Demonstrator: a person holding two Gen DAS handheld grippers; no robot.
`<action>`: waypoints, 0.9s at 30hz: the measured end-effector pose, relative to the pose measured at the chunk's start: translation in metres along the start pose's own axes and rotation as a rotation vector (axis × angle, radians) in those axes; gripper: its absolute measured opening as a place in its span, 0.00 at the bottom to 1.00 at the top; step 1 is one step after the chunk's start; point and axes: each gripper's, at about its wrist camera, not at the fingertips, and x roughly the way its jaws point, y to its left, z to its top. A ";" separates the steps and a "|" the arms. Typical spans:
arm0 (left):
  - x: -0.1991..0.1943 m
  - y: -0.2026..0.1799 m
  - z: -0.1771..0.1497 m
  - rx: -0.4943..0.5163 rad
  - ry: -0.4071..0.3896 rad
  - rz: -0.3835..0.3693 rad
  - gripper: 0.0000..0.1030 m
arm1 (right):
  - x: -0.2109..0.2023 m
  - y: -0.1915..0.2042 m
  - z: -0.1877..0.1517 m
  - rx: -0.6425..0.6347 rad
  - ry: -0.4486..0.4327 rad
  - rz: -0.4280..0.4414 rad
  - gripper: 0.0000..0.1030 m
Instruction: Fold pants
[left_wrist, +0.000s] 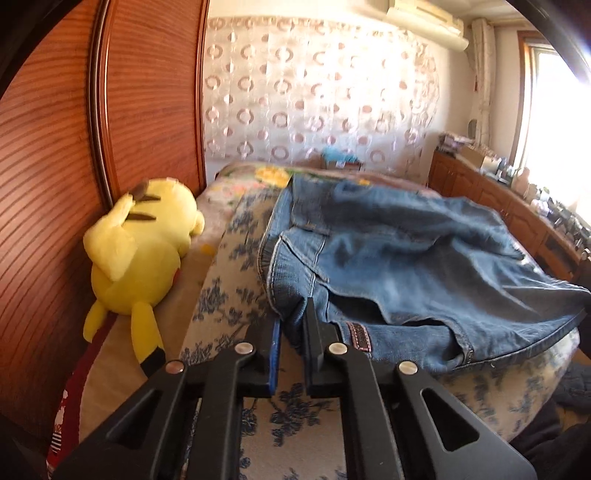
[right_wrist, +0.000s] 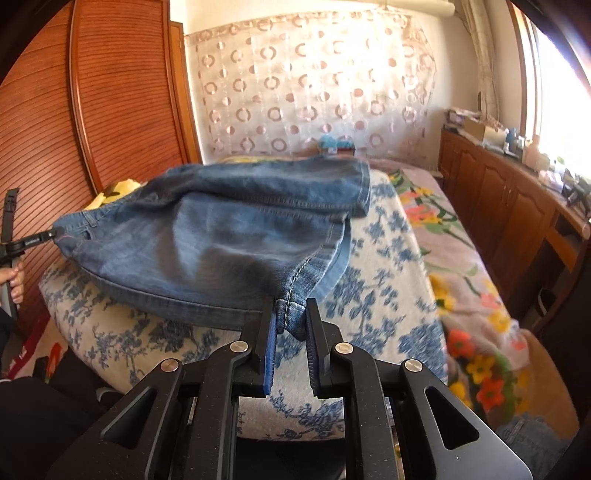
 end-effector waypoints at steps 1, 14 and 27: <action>-0.007 -0.003 0.002 0.002 -0.013 -0.005 0.05 | -0.005 -0.001 0.004 -0.004 -0.010 -0.004 0.10; -0.076 -0.015 0.019 -0.002 -0.132 -0.051 0.04 | -0.070 -0.005 0.047 -0.093 -0.118 -0.057 0.09; -0.132 -0.019 0.027 0.006 -0.219 -0.069 0.03 | -0.119 0.002 0.069 -0.140 -0.211 -0.043 0.09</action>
